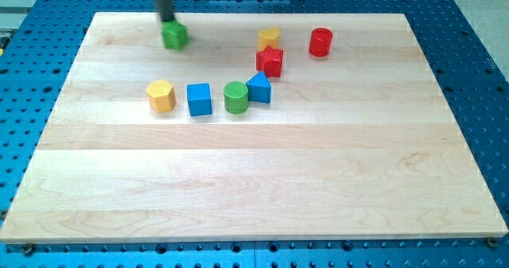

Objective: Place the green star diagonally to the heart

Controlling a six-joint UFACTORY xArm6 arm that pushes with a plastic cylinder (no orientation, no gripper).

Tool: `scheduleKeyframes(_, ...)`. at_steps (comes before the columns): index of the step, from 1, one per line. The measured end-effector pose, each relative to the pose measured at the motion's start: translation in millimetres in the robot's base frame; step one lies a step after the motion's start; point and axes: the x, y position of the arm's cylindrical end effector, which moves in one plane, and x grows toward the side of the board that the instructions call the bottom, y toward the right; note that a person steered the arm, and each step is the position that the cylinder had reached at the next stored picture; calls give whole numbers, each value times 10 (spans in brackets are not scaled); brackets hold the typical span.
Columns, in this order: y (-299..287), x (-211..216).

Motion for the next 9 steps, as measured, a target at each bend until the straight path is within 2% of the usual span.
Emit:
scheduleKeyframes(1,-776,79)
scheduleKeyframes(2,-515,592)
scheduleKeyframes(3,75,474)
scheduleKeyframes(4,378,237)
scheduleKeyframes(5,-246,173)
scheduleKeyframes(6,411,-62)
scheduleKeyframes(7,1120,-64)
scheduleKeyframes(8,1615,-92)
scheduleKeyframes(9,1803,-210)
